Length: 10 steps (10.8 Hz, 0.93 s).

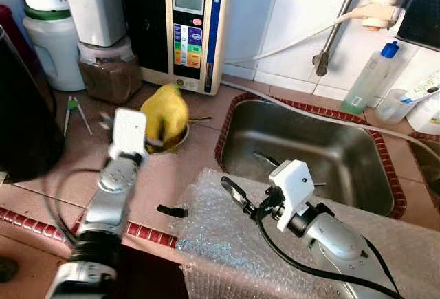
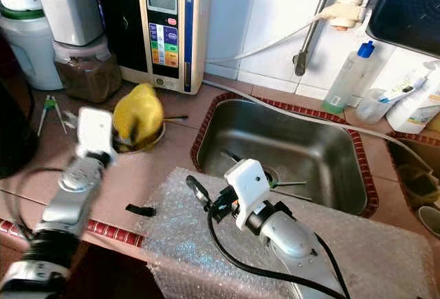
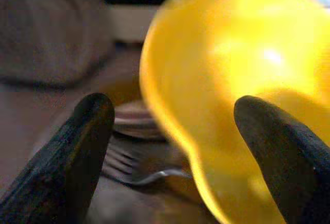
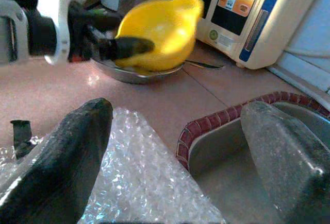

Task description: Kitchen organization

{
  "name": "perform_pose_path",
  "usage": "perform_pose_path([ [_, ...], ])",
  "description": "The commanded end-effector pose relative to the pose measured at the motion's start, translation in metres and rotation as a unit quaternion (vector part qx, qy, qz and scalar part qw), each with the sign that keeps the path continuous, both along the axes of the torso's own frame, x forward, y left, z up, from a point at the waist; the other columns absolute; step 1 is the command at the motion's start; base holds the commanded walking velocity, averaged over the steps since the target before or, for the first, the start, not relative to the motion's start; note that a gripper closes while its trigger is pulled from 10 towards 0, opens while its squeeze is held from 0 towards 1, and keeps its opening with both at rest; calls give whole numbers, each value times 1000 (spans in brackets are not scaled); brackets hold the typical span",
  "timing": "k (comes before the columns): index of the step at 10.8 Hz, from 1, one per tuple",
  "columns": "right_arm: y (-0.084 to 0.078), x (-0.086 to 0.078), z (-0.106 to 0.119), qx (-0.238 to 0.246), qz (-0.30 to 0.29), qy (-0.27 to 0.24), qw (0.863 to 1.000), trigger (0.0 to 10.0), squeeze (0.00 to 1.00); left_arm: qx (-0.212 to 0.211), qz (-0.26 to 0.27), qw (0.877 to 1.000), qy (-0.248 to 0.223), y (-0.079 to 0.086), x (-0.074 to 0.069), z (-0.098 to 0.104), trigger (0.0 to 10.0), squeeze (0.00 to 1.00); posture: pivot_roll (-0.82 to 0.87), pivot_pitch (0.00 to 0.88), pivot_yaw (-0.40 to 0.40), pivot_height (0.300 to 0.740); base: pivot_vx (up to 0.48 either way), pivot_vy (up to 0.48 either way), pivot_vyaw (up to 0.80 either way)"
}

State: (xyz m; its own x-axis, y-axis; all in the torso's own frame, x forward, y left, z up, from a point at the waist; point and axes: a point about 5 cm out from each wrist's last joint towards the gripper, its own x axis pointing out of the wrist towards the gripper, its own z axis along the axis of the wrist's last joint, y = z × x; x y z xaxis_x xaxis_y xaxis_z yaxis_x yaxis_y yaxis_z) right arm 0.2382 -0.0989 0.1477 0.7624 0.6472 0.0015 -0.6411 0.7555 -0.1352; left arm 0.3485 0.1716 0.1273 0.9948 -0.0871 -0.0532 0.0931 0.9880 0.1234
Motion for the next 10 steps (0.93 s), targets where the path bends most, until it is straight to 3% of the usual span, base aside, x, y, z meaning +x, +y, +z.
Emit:
perform_pose_path([
  [1, -4, 2, -1, -5, -7, -2, 1000, 10000, 0, -14, -7, 1000, 16, -5, 2, -3, 10000, 0, 127, 0, -82, 740, 0, 0, 0],
  [5, -5, 1, -1, -5, -10, -2, 1000, 10000, 0, -26, -3, 1000, 16, -5, 6, -1, 10000, 0, 124, 0, -78, 740, 0, 0, 0],
  [6, -4, 2, -1, -5, -12, -3, 1000, 10000, 0, -33, 7, 999, 11, -1, 7, 1, 3882, 0, 124, 0, -76, 740, 0, 0, 0],
  [7, -4, 3, -1, -5, -14, -4, 1000, 10000, 0, -42, 16, 999, 11, 2, 7, 2, 0, 0, 126, 0, -76, 740, 0, 0, 0],
  [10, -4, 4, -1, -4, -16, -5, 1000, 10000, 0, -47, 10, 999, 14, 4, 8, 2, 0, 0, 130, 0, -74, 740, 0, 0, 0],
])
